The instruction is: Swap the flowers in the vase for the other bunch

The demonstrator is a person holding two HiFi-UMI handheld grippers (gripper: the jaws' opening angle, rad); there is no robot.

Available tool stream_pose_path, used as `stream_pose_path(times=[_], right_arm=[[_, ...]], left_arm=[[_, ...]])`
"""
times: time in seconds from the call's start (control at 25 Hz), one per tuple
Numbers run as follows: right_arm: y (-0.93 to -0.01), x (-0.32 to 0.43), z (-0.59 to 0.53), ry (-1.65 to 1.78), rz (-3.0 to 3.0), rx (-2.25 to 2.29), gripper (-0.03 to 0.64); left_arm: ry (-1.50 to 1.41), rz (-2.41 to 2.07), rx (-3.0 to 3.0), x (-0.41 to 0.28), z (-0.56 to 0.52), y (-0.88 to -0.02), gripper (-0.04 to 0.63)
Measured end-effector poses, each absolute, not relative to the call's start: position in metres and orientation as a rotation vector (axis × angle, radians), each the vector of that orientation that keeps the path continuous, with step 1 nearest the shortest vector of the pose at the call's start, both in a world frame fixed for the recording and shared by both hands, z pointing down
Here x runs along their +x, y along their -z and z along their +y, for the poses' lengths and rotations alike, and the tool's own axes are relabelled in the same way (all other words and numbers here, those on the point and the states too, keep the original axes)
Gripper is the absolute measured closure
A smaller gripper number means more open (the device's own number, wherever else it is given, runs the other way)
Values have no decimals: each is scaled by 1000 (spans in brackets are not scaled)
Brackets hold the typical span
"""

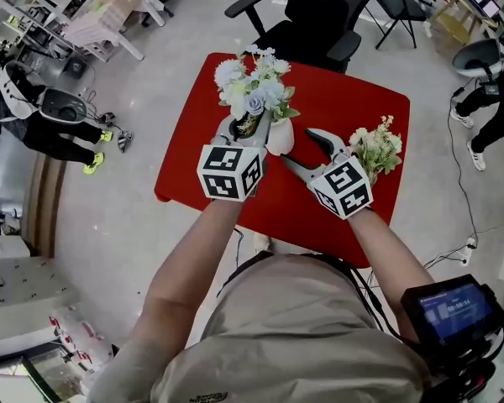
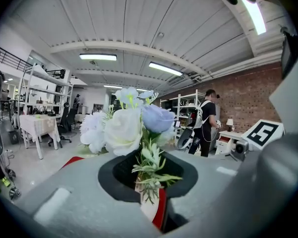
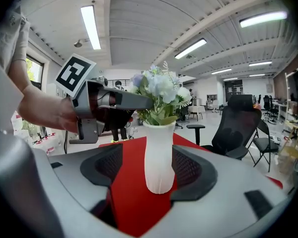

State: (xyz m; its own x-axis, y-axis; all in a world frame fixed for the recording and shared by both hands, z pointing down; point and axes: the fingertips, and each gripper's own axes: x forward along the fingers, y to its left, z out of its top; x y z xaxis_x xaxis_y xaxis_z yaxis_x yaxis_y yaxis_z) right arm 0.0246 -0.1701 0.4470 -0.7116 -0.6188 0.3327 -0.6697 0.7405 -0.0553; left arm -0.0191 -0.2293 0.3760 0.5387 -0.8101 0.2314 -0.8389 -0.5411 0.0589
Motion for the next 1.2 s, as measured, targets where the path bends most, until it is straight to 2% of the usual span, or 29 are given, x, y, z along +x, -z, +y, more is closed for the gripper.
stream_pose_path(times=[0.28, 0.72, 1.2], right_arm=[[-448, 22, -169, -262, -2643, 997, 304], [-443, 26, -167, -252, -2652, 1016, 305], [-434, 38, -161, -260, -2647, 1064, 318]], left_arm=[[-258, -1422, 2685, -19, -227, -360, 548], [-198, -1419, 2794, -17, -216, -315, 551], [11, -1453, 2866, -39, -197, -235, 551]])
